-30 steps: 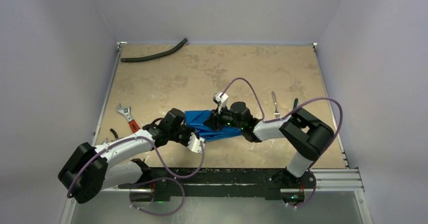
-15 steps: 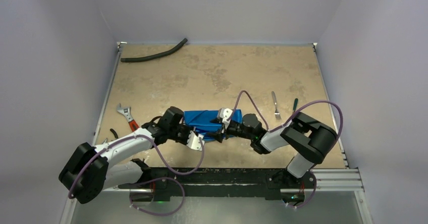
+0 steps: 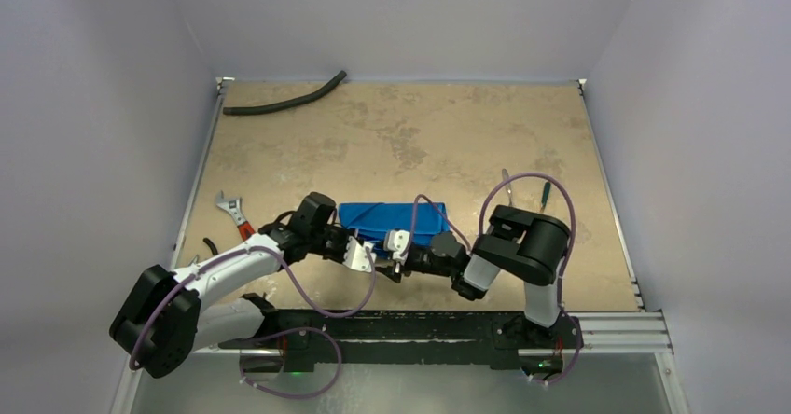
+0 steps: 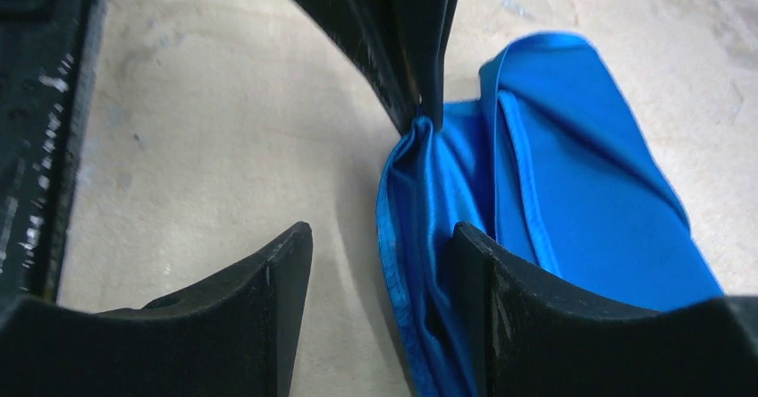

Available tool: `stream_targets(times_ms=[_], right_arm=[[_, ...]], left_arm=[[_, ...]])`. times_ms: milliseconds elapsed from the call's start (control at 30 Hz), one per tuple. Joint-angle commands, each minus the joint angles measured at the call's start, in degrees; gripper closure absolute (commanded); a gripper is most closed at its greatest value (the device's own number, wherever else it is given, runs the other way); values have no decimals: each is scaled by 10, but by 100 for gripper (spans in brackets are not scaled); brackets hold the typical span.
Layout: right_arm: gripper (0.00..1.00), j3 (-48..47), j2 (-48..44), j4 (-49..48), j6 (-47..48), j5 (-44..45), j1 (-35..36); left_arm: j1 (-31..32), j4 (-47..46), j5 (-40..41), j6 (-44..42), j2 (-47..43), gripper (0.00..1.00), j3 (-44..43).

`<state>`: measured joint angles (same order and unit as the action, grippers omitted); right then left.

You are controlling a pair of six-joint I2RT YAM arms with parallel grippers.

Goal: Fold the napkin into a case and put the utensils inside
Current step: Pass from the left arm to the right

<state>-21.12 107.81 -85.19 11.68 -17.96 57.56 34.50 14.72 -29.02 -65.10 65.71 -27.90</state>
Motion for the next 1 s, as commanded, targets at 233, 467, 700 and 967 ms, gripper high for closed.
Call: stream_targets(times_ms=[233, 467, 700, 967], right_arm=[[36, -7, 43, -183, 76, 158, 51], [35, -13, 39, -207, 115, 190, 79], [37, -24, 55, -251, 135, 201, 95], [36, -49, 80, -307, 120, 182, 95]], left_arm=[[-10, 9, -32, -4, -6, 100, -20], [-12, 11, -32, -8, -4, 100, -21], [-13, 13, -32, -10, -5, 100, -19], [-15, 9, -33, -11, -5, 100, -20]])
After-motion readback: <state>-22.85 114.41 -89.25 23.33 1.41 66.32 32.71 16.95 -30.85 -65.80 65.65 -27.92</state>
